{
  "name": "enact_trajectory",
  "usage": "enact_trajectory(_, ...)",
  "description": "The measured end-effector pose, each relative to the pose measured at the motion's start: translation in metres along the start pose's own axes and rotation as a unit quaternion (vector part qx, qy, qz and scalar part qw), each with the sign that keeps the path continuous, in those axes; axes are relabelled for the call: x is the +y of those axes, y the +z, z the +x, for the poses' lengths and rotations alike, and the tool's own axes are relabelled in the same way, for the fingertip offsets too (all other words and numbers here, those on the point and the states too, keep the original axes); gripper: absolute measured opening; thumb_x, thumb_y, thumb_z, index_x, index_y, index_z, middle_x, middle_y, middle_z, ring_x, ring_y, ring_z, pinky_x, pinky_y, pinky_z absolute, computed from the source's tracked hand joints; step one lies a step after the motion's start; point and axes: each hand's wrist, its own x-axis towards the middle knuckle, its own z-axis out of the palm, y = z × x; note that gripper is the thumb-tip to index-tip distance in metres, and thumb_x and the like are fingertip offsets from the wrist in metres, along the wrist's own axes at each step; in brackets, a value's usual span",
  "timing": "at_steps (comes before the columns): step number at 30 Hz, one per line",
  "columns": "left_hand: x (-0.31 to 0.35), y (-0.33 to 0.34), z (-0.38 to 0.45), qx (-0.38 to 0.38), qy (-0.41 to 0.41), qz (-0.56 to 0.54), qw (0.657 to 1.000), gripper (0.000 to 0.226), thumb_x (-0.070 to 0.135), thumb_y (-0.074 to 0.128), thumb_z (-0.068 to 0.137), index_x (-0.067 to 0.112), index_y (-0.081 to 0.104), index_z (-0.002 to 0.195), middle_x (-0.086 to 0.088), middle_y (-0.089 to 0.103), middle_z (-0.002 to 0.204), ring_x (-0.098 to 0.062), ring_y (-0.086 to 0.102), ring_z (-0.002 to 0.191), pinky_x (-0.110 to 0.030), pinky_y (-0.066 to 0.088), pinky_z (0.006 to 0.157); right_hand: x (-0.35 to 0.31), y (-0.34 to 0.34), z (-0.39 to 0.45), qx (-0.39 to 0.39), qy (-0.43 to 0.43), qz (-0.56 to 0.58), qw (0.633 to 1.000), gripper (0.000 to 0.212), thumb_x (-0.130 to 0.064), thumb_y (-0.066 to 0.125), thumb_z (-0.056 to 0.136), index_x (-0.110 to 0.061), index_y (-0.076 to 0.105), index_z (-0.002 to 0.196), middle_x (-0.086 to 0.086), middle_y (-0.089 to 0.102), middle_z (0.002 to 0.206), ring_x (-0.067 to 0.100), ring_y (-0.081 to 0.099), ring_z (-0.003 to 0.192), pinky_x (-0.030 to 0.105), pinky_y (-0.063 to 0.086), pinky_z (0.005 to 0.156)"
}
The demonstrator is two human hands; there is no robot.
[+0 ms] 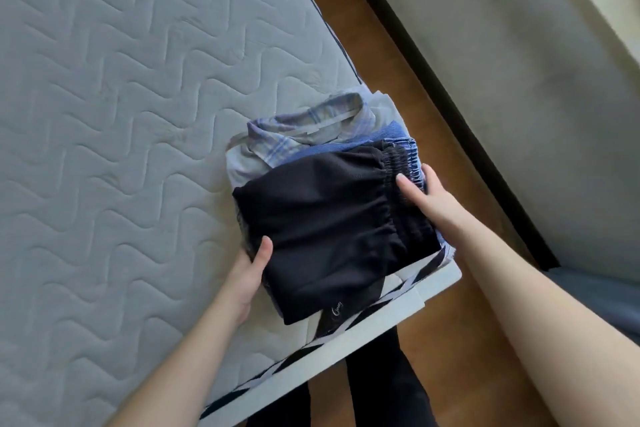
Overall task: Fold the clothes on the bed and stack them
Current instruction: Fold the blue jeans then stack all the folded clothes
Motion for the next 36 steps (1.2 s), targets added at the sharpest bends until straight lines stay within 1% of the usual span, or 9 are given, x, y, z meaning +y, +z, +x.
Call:
enact_trajectory(2,-0.005,0.007,0.003,0.000,0.007,0.011,1.000,0.095,0.068,0.081,0.055,0.028,0.051,0.136,0.013,0.064,0.127,-0.004,0.060,0.116,-0.027,0.046,0.096,0.002,0.005,0.007,-0.009,-0.030,-0.047,0.998,0.101,-0.076,0.075,0.055,-0.035,0.037,0.140,-0.010,0.053,0.137,0.011,0.053,0.123,0.038,0.040,0.109)
enact_trajectory(6,0.003,0.014,0.009,0.029,-0.080,-0.060,0.995,0.071,0.042,0.092,0.048,0.015,0.069,0.110,0.002,0.075,0.103,-0.011,0.072,0.094,-0.030,0.052,0.087,0.000,0.002,0.016,0.023,0.030,-0.113,0.993,0.123,-0.088,0.072,0.036,-0.026,0.038,0.137,0.001,0.053,0.134,0.022,0.053,0.122,0.046,0.044,0.105)
enact_trajectory(9,0.009,0.014,0.003,0.026,-0.108,-0.055,0.992,0.072,0.045,0.092,0.045,0.014,0.070,0.107,0.002,0.076,0.100,-0.011,0.072,0.092,-0.026,0.051,0.078,0.007,0.001,0.010,0.022,0.007,-0.121,0.992,0.116,-0.089,0.072,0.036,-0.029,0.041,0.131,-0.005,0.056,0.128,0.017,0.057,0.116,0.040,0.047,0.101)
enact_trajectory(12,0.005,0.015,-0.012,0.012,-0.104,-0.019,0.994,0.080,0.046,0.092,0.039,0.015,0.068,0.110,0.004,0.076,0.100,-0.011,0.071,0.095,-0.023,0.051,0.075,0.011,-0.004,0.010,-0.047,0.002,-0.103,0.994,0.124,-0.081,0.080,0.039,-0.035,0.028,0.143,-0.011,0.051,0.132,0.012,0.053,0.119,0.033,0.043,0.103)
enact_trajectory(15,-0.006,0.019,-0.028,-0.014,-0.118,-0.001,0.993,0.085,0.045,0.087,0.037,0.016,0.066,0.115,0.002,0.075,0.103,-0.019,0.070,0.101,-0.034,0.055,0.084,0.007,-0.009,0.016,-0.082,0.015,-0.109,0.991,0.130,-0.076,0.083,0.041,-0.038,0.019,0.148,-0.010,0.053,0.131,0.012,0.055,0.114,0.029,0.042,0.100)
enact_trajectory(19,-0.016,0.020,-0.032,0.029,-0.096,-0.041,0.994,0.078,0.050,0.082,0.043,0.023,0.064,0.114,0.002,0.075,0.103,-0.024,0.068,0.103,-0.043,0.052,0.091,-0.002,-0.013,0.021,-0.057,-0.002,-0.120,0.991,0.123,-0.075,0.083,0.042,-0.038,0.027,0.145,-0.015,0.056,0.120,0.009,0.057,0.103,0.024,0.041,0.085)
enact_trajectory(24,-0.026,0.010,-0.022,0.070,-0.082,-0.090,0.990,0.078,0.061,0.081,0.052,0.023,0.064,0.118,0.008,0.074,0.106,-0.010,0.071,0.094,-0.029,0.054,0.072,0.007,-0.010,0.019,-0.001,-0.003,-0.156,0.988,0.117,-0.085,0.075,0.042,-0.035,0.036,0.141,-0.016,0.054,0.118,0.011,0.055,0.106,0.029,0.042,0.089)
enact_trajectory(29,-0.044,0.014,-0.031,0.025,-0.149,-0.051,0.987,0.086,0.080,0.075,0.048,0.027,0.065,0.114,0.015,0.073,0.107,-0.007,0.065,0.103,-0.030,0.049,0.094,0.028,-0.009,0.014,-0.040,0.088,-0.139,0.986,0.119,-0.091,0.071,0.036,-0.024,0.048,0.132,-0.005,0.062,0.121,0.019,0.061,0.104,0.035,0.049,0.091)
enact_trajectory(36,-0.048,0.020,-0.047,0.002,-0.083,-0.061,0.995,0.065,0.053,0.081,0.048,0.023,0.069,0.104,0.010,0.074,0.104,-0.010,0.068,0.102,-0.027,0.049,0.085,0.023,-0.019,0.007,-0.086,0.051,-0.166,0.981,0.112,-0.081,0.079,0.043,-0.023,0.045,0.132,-0.009,0.061,0.119,0.012,0.062,0.102,0.034,0.052,0.090)
